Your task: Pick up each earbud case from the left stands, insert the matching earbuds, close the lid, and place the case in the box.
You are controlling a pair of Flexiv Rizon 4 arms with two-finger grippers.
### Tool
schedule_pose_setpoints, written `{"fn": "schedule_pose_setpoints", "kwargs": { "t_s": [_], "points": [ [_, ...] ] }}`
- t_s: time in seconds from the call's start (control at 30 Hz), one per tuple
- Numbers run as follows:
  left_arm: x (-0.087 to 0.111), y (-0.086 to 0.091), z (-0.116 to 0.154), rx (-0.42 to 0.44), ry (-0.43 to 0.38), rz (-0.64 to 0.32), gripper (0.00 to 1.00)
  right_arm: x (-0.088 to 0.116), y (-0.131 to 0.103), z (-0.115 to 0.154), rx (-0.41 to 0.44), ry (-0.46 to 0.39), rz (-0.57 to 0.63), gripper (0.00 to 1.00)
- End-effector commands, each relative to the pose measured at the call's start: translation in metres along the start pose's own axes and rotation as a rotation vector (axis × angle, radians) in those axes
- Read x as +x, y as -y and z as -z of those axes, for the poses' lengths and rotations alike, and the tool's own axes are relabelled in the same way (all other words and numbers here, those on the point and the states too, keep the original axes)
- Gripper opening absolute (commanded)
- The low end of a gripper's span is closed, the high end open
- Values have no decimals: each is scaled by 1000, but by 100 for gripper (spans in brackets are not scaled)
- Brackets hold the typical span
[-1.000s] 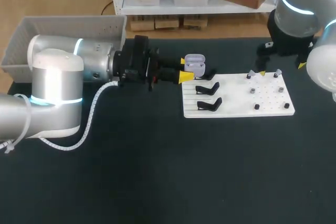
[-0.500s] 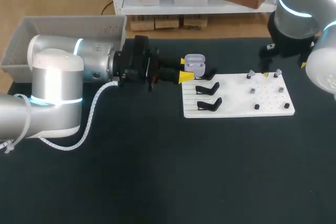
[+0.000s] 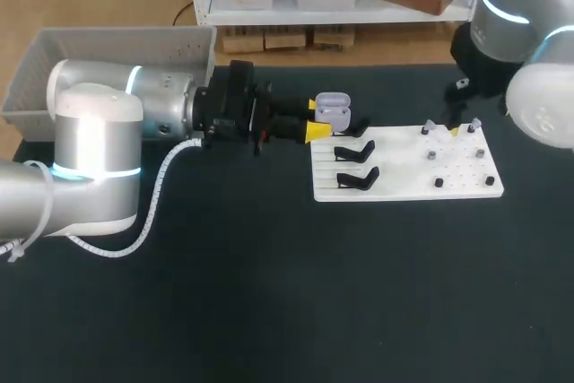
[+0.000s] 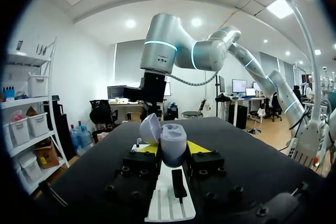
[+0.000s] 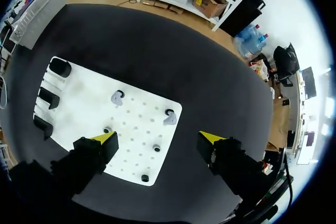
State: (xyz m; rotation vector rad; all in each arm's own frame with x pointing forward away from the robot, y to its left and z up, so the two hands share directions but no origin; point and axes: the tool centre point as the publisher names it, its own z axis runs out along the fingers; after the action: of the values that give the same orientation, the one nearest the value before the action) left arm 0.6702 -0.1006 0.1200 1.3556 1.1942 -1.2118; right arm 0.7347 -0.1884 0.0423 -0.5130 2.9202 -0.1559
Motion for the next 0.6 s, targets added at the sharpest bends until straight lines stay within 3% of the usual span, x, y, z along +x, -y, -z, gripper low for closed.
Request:
{"fn": "schedule_pose_setpoints", "kwargs": {
  "t_s": [0.03, 0.07, 0.1, 0.13, 0.23, 0.6],
  "points": [
    [1, 0, 0, -2, 3, -3, 0, -7, 5, -10, -16, -20, 5, 69],
    [1, 0, 0, -2, 3, -3, 0, -7, 5, -12, -18, -21, 7, 63],
    [1, 0, 0, -2, 3, -3, 0, -6, 5, -13, -19, -22, 9, 49],
    [1, 0, 0, -2, 3, -3, 0, -6, 4, -14, -19, -23, 10, 45],
    [1, 0, 0, -2, 3, -3, 0, -6, 6, -16, -21, -24, 12, 42],
    [1, 0, 0, -2, 3, -3, 0, -8, 10, -23, -23, -25, 5, 44]
  ]
}}
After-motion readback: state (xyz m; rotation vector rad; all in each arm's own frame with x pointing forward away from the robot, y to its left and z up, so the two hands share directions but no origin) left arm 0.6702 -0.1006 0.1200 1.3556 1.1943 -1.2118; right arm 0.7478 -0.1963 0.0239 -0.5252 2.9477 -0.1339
